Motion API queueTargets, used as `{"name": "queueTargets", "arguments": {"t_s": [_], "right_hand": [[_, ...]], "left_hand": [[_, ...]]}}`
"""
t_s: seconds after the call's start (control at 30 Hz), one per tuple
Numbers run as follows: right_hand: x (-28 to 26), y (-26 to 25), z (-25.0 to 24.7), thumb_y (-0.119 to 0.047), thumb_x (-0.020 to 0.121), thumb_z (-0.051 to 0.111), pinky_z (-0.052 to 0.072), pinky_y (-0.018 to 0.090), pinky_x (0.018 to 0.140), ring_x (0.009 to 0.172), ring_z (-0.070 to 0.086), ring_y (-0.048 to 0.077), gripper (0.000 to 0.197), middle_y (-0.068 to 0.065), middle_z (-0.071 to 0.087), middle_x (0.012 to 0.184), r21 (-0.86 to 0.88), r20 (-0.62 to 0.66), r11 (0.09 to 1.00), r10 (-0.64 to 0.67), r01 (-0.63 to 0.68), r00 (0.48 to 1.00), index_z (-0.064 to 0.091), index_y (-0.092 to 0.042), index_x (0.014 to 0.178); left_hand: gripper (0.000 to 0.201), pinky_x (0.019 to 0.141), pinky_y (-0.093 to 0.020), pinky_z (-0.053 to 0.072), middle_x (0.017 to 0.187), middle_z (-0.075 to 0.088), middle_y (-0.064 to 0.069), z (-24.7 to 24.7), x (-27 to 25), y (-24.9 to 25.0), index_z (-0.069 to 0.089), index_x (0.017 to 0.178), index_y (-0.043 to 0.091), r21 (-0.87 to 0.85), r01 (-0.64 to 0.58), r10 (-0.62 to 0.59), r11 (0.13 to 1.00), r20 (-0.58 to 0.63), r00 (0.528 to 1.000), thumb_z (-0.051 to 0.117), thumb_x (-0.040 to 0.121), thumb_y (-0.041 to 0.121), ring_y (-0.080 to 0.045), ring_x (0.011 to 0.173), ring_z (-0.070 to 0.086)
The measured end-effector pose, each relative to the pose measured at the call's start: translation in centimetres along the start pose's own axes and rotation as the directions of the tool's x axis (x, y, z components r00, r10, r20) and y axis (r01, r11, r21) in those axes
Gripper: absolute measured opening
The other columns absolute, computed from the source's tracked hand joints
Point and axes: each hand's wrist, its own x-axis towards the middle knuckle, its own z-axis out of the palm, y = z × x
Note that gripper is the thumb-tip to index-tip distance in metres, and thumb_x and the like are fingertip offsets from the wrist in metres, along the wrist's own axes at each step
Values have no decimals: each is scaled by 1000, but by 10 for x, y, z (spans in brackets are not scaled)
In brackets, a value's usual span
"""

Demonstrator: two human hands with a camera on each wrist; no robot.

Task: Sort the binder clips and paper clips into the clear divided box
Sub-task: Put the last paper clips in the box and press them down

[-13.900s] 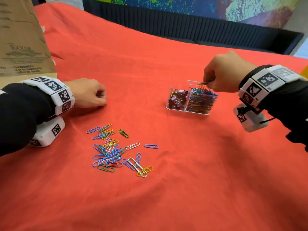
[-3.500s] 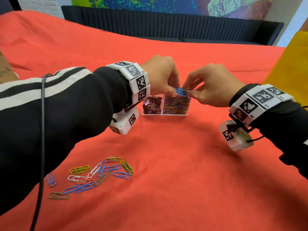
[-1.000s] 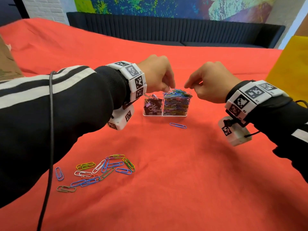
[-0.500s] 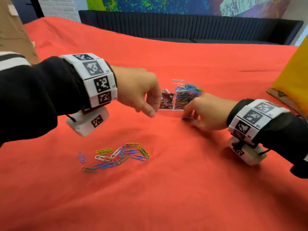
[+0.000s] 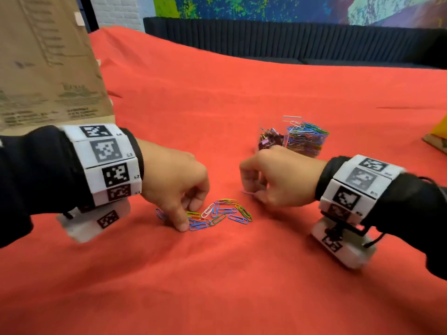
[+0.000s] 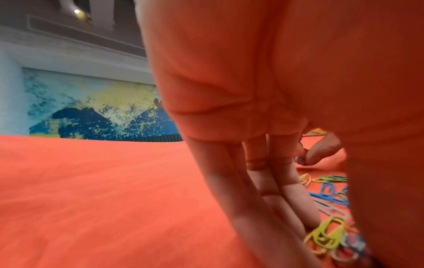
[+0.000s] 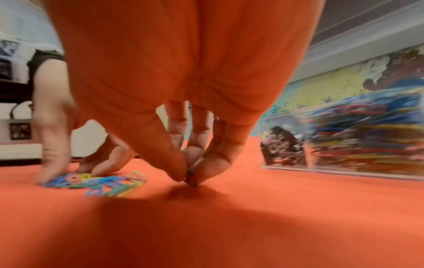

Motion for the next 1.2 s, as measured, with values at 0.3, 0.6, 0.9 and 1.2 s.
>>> {"name": "queueTargets", "arguments": {"t_s": [0.3,0.6,0.9,1.2], "right_hand": [[9,-30,3,-33,83,67,52,25,82,88,67,11,29,-9,72,97,32,30,998,-47,46,998,67,-28,112],[14,-49,13,-17,70,64,58,39,65,81,66,31,27,3,66,83,-149,60,983,-100,108,993,68,-22,97],[5,-32,2,-17,71,64,58,29,70,79,68,14,28,-6,74,84,-69,48,997,-41,44,998,75,-23,96],[-10,26,-50,-20,71,71,54,27,71,68,63,8,19,-14,69,70,-67,-120,984,157,-166,980,78,-26,87]], "left_hand": [[28,68,-18,48,81,69,19,-4,2,-4,66,94,30,29,-92,96,995,-273,957,65,81,55,6,69,60],[38,68,-24,53,79,68,13,9,-7,-10,64,91,26,110,41,-33,993,-75,997,76,69,55,-2,70,59],[6,63,-15,51,72,72,18,-9,1,-5,71,82,26,-54,-88,76,995,-188,979,72,78,30,4,64,66],[36,66,-15,45,81,62,23,0,16,3,63,98,33,8,-104,101,995,-311,945,75,72,55,9,67,56]]}}
